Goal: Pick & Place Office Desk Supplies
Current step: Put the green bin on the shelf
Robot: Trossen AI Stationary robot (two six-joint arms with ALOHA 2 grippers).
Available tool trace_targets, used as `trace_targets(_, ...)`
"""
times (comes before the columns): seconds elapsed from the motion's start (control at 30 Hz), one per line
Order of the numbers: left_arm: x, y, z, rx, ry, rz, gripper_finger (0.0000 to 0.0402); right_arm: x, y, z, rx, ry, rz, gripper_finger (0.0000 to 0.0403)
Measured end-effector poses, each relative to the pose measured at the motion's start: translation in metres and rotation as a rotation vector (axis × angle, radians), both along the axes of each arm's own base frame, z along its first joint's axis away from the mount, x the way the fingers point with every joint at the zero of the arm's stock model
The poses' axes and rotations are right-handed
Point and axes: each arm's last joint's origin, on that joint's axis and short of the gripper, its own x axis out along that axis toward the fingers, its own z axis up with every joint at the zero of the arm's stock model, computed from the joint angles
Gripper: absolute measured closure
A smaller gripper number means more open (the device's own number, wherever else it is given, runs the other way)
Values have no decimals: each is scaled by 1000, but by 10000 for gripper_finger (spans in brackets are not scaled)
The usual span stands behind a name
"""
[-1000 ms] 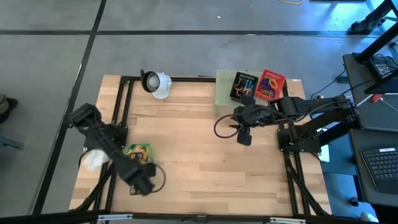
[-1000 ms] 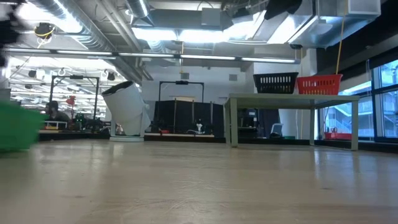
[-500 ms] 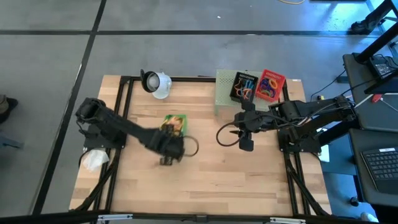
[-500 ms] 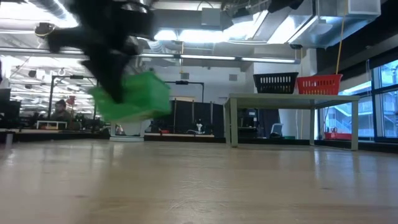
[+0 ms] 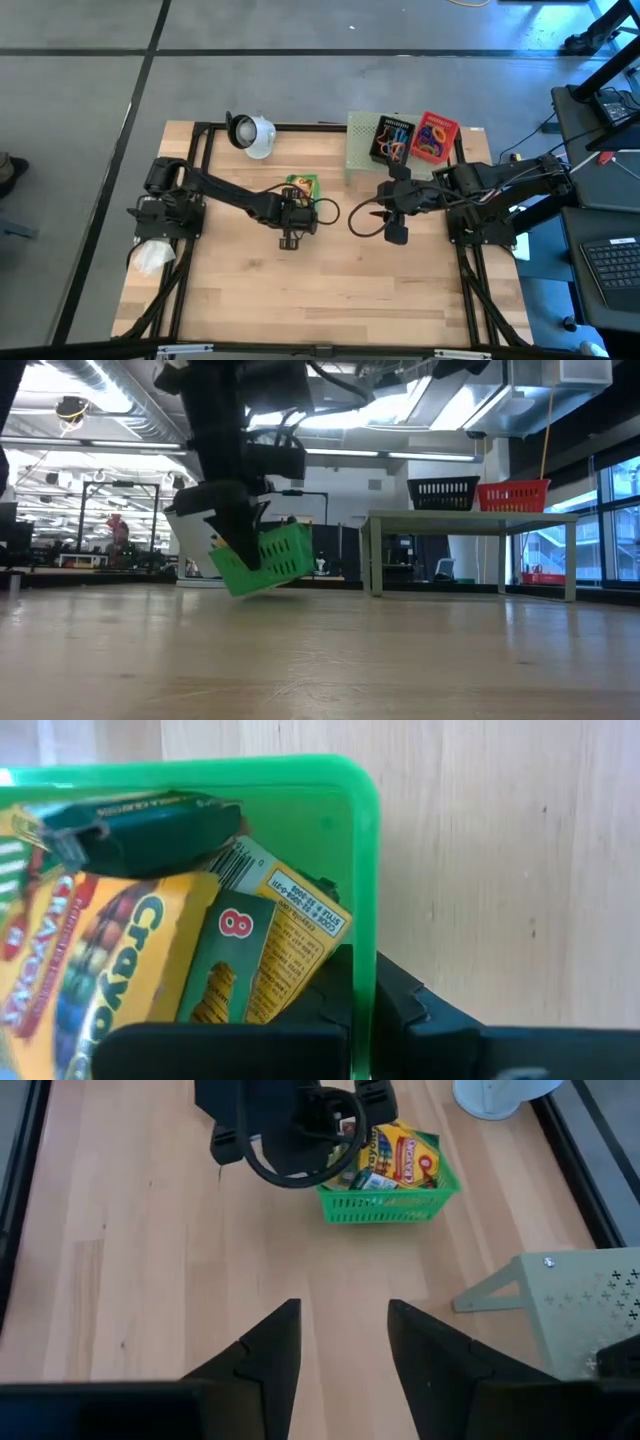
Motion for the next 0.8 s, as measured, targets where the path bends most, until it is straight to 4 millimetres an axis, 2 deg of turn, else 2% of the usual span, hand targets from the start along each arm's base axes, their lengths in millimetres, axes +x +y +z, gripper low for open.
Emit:
trace_targets(0.17,1,-1,0,-1,-5,-2,396,0,0,0,-4,-1,-4,250)
trace_targets(0.3,8,-7,11,-17,-37,-19,372,0,0,0,-4,-2,-4,250)
trace_targets(0.6,19,-19,56,-29,-37,-34,273,8,2,-5,5,9,-18,250)
trace_targets(0.8,7,-25,89,-32,82,47,249,30,8,-21,-15,25,0,250)
